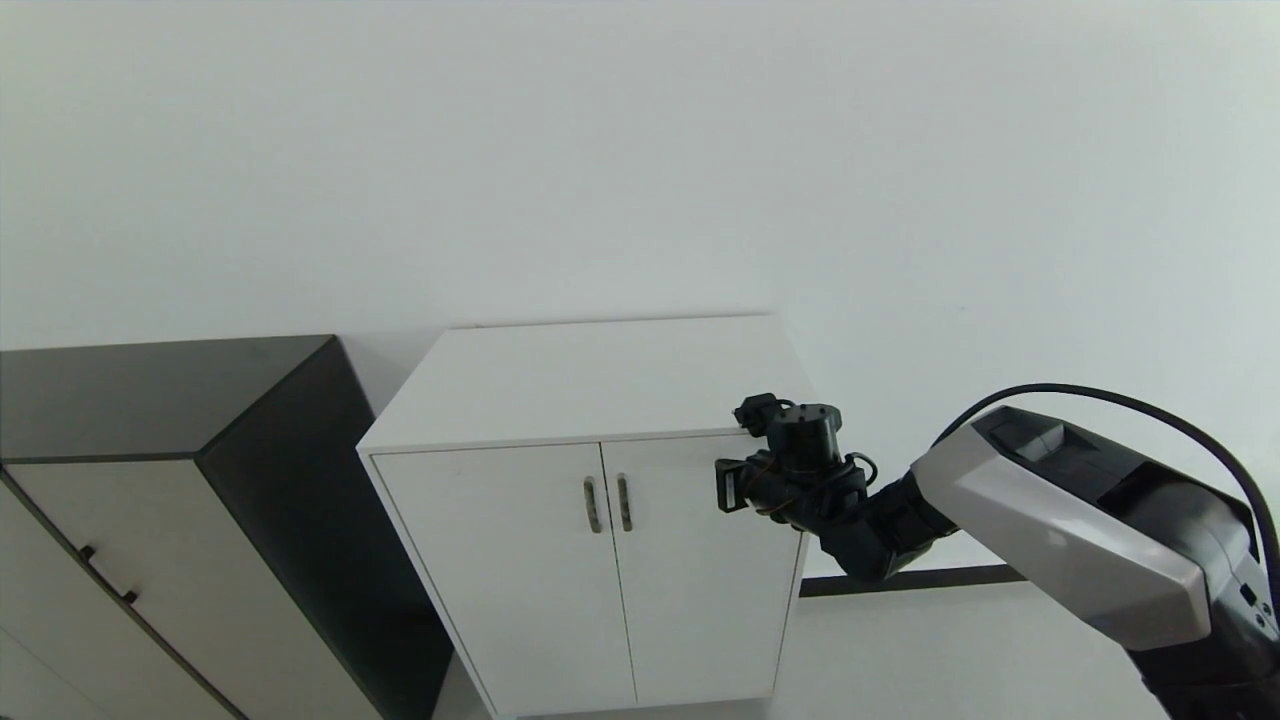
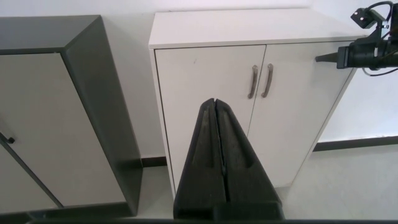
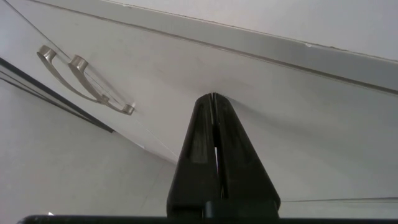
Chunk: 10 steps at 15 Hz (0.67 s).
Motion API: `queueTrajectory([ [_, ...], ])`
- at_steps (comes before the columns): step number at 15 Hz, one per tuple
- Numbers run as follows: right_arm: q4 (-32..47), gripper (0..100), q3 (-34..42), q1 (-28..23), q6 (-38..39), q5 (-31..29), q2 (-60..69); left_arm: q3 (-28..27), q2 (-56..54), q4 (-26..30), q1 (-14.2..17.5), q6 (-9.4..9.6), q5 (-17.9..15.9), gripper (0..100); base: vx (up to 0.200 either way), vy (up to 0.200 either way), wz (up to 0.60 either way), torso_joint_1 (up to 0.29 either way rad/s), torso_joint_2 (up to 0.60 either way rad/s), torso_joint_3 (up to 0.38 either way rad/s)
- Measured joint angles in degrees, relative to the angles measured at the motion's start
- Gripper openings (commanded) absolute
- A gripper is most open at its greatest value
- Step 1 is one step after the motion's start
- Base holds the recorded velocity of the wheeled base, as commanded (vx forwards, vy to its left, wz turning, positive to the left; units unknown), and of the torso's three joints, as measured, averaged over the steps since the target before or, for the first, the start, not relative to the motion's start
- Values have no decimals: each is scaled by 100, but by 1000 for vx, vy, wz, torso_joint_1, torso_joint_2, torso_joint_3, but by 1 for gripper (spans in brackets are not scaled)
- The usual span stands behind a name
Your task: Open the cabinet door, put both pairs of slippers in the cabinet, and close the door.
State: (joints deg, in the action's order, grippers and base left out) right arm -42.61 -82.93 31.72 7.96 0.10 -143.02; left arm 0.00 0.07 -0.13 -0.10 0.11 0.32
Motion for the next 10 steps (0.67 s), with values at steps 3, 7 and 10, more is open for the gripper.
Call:
queueTrajectory([
  [3, -37, 0, 145, -5, -6, -10, 38, 0, 0, -2, 0, -1, 0, 0, 0, 0, 0, 0, 0, 0],
  [7, -368, 0, 905, 6, -60, -37, 421, 0, 2, -2, 0, 0, 1, 0, 0, 0, 0, 0, 0, 0],
  [10, -802, 0, 2059, 9, -116, -67, 1003, 0, -2, -2, 0, -1, 0, 0, 0, 0, 0, 0, 0, 0],
])
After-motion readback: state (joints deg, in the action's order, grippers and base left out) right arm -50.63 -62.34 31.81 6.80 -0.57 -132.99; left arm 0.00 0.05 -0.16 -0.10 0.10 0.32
